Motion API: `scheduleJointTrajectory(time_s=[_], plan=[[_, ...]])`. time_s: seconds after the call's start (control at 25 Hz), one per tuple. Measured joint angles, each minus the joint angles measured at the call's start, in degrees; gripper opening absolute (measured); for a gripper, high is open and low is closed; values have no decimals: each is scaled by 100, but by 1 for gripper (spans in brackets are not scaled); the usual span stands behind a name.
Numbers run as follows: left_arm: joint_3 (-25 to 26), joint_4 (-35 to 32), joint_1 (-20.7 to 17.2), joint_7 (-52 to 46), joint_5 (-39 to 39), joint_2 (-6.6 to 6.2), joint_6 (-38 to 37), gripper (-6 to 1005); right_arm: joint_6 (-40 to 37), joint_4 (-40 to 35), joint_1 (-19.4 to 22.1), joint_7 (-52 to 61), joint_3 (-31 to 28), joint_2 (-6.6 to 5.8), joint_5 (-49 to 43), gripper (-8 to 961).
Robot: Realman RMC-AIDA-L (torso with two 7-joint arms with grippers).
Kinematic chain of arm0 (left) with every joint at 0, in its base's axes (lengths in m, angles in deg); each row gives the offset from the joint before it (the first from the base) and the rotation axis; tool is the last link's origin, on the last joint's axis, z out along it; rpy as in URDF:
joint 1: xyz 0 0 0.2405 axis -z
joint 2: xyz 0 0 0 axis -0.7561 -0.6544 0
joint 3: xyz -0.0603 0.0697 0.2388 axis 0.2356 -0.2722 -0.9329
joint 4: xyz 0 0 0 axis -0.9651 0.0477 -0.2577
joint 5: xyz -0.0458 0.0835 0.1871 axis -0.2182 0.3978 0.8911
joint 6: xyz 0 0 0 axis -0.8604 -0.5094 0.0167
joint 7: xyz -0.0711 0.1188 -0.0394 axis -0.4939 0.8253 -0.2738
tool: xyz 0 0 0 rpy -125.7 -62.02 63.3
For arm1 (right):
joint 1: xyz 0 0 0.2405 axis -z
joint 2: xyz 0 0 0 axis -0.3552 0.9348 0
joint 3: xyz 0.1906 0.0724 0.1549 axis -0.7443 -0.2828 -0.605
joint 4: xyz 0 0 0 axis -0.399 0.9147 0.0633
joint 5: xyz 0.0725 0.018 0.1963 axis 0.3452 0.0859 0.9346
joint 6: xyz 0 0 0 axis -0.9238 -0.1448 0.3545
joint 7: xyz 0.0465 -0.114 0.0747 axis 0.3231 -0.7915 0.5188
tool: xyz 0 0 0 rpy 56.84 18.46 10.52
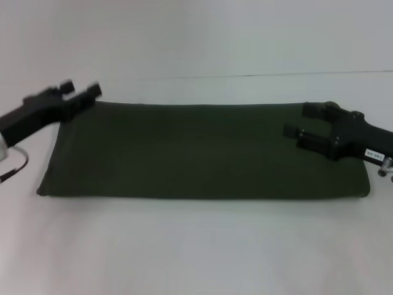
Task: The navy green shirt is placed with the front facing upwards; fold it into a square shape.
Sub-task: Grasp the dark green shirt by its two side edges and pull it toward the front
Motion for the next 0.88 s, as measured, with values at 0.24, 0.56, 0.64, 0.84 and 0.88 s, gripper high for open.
scheduleJointTrajectory(time_s=[0.24, 0.56, 0.64, 0.84, 0.88], plan=[[81, -1192, -330, -2070, 1865, -211, -1002, 778, -84, -13, 206, -3, 46, -2, -3, 795], [130, -1992, -600, -2410, 3007, -174, -1127, 760, -151, 72, 200, -6, 71, 30, -8, 793], [102, -1952, -547, -2426, 3248, -170, -1077, 754, -152, 78, 184, -4, 101, 33, -8, 793], [28, -1835, -431, -2437, 3496, -168, -1007, 740, -156, 88, 175, 20, 119, 47, -8, 792], [8, -1831, -431, -2439, 3500, -168, -995, 737, -156, 88, 175, 25, 118, 47, -8, 792]])
